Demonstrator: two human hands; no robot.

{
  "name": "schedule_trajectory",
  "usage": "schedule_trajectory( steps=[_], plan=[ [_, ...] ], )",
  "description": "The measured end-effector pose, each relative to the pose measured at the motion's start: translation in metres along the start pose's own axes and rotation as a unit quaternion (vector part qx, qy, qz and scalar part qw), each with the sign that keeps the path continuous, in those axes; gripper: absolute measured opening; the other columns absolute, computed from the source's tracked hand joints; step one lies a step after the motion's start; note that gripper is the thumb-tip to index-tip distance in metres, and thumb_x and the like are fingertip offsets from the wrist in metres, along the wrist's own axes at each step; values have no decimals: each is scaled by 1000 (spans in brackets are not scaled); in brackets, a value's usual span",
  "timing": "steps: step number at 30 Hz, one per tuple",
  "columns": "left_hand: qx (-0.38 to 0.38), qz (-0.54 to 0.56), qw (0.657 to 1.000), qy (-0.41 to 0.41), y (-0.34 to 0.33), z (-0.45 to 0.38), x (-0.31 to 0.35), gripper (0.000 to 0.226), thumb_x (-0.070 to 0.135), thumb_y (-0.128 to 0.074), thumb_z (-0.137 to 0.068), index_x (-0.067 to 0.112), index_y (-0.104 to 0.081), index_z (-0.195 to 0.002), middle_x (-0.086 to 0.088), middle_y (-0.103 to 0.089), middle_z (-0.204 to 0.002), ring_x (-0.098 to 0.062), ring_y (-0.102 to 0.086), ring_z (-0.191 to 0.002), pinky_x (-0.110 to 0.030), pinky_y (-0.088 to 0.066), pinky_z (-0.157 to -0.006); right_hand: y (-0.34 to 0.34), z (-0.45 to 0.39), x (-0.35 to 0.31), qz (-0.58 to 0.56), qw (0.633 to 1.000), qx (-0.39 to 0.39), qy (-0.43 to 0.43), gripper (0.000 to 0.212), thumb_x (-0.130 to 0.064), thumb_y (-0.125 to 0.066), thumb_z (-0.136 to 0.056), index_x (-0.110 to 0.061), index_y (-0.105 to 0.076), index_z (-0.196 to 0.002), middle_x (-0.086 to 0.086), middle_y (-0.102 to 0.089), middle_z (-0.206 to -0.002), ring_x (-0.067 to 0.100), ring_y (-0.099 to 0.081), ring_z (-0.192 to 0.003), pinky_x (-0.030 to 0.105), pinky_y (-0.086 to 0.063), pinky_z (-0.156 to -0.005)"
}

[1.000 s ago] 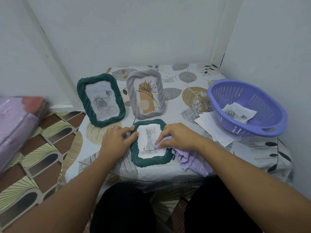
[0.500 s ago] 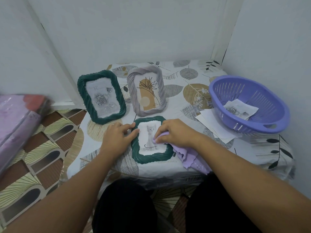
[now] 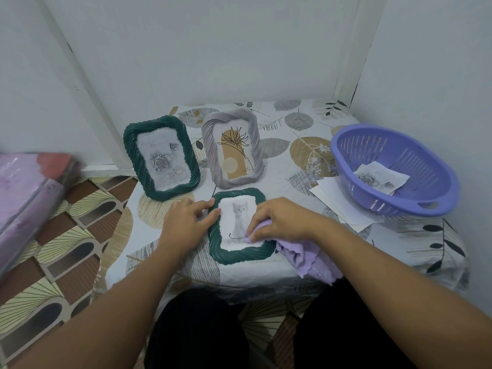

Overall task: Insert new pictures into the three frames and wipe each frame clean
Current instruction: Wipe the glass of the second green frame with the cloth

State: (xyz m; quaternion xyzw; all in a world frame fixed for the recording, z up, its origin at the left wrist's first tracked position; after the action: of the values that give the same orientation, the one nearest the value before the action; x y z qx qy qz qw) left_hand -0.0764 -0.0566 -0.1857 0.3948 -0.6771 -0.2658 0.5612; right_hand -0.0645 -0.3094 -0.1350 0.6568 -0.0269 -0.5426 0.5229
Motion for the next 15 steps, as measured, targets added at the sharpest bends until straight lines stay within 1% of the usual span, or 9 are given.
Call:
schedule_trajectory(
  steps=[1,2,4,6,8,10,12,15],
  plan=[
    [1,-1,1000,1,0,0,0,42,63,-60,-90,38,-73,-122,8,-53,-86,-22,-52,-93,-42,-48,-84,1,-1,0,-2,1000,8,-2,14,-39,-84,-81,-33,-82,-94,-12,-66,-92,-2,-60,-90,17,-47,-81],
    [1,-3,1000,2,0,0,0,42,62,-60,-90,38,-73,-122,8,-53,-86,-22,-51,-93,-42,-47,-84,1,-3,-1,-1,1000,22,-3,13,-38,-84,-81,-33,-82,-93,-12,-66,-92,-1,-60,-90,20,-49,-84],
    [2,-8,1000,2,0,0,1,41,62,-61,-90,38,-73,-122,8,-53,-86,-21,-51,-93,-42,-47,-84,-1,-11,-5,8,999,45,-3,12,-38,-84,-81,-33,-82,-92,-10,-65,-93,2,-60,-91,31,-51,-88],
    [2,-8,1000,3,1,0,1,42,62,-60,-91,38,-73,-123,8,-53,-86,-21,-50,-94,-42,-47,-84,-4,-16,-7,8,999,42,0,12,-37,-84,-81,-33,-82,-92,-10,-64,-91,3,-59,-91,33,-51,-88],
    [1,-8,1000,4,0,0,1,42,62,-60,-91,39,-72,-124,8,-53,-87,-21,-49,-94,-42,-46,-85,-3,-13,-6,5,1000,14,2,12,-39,-84,-81,-35,-82,-92,-13,-65,-89,1,-59,-92,29,-49,-86],
    [2,-9,1000,3,0,1,1,41,61,-60,-91,39,-71,-124,7,-54,-87,-21,-49,-95,-42,-46,-85,0,-8,-2,7,1000,-9,3,13,-41,-84,-80,-36,-82,-93,-13,-67,-92,0,-60,-93,26,-49,-86],
    [3,-12,1000,1,0,0,1,41,61,-60,-91,39,-72,-124,7,-54,-86,-21,-49,-94,-42,-46,-85,3,-8,-2,12,1000,-15,0,13,-39,-84,-81,-35,-82,-93,-15,-69,-93,-1,-61,-93,24,-48,-85],
    [5,-13,1000,2,0,0,1,40,60,-61,-91,39,-72,-122,7,-54,-86,-22,-50,-94,-42,-45,-85,1,-17,-12,29,999,-21,6,11,-35,-84,-81,-36,-82,-91,-17,-67,-86,-3,-59,-88,17,-44,-77]
  ],
)
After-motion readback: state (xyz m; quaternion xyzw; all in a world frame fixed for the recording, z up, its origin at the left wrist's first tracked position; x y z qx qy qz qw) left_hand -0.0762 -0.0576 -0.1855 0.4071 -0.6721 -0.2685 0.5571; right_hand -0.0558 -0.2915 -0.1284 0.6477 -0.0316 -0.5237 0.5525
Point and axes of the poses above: each hand's wrist, its own z-axis away from the middle knuckle, its own y-axis out of the back of the hand, x = y × z, the point moved 2 cm from there along -z, towards the middle knuckle
